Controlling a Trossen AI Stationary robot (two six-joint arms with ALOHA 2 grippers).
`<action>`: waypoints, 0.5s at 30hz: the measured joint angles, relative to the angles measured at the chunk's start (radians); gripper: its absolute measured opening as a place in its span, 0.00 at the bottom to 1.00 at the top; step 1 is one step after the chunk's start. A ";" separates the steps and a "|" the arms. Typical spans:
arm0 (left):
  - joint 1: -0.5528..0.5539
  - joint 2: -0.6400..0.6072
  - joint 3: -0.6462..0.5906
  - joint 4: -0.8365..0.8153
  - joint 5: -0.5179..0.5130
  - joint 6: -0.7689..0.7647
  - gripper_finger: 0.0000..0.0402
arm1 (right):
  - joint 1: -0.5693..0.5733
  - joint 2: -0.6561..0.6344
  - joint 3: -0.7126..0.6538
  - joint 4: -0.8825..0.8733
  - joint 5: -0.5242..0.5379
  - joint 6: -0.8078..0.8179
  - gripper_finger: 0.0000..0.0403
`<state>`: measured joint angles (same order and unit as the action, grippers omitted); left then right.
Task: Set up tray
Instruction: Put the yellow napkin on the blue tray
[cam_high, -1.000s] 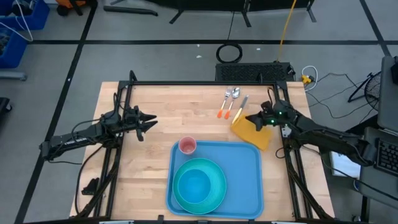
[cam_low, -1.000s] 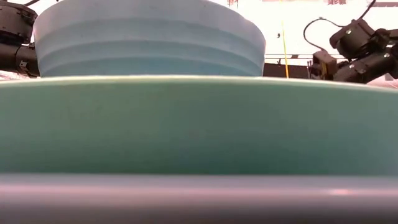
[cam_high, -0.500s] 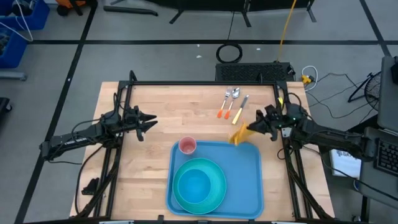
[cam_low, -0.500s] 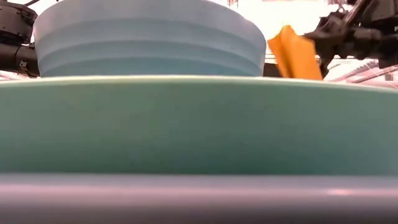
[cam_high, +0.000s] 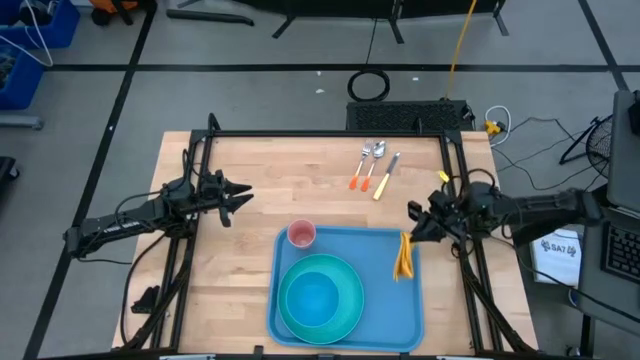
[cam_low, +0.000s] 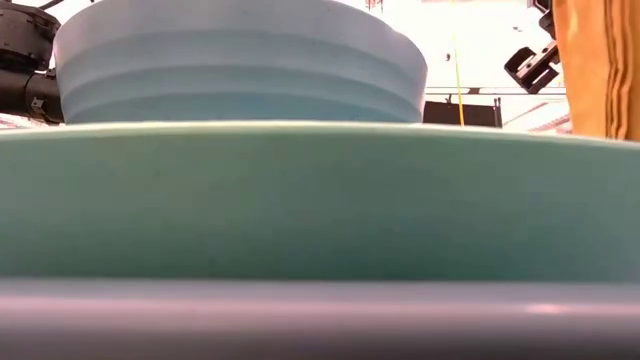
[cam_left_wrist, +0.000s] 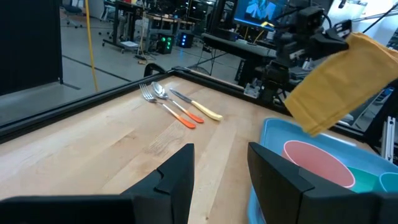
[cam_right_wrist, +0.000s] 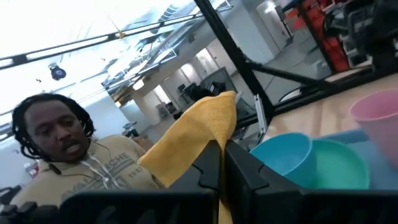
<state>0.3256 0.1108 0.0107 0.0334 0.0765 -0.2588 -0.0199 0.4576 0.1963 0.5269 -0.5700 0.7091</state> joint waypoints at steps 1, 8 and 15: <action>0.000 0.000 0.000 0.000 0.000 0.000 0.38 | 0.041 0.010 0.000 0.000 0.037 0.003 0.00; 0.000 0.000 0.000 0.000 0.000 0.000 0.38 | 0.351 0.116 0.000 0.033 0.327 0.012 0.00; 0.000 0.000 0.000 0.000 0.000 0.000 0.38 | 0.605 0.259 0.065 0.058 0.646 0.034 0.00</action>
<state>0.3260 0.1112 0.0105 0.0334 0.0765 -0.2588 0.5847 0.7162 0.2617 0.5847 0.0757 0.7427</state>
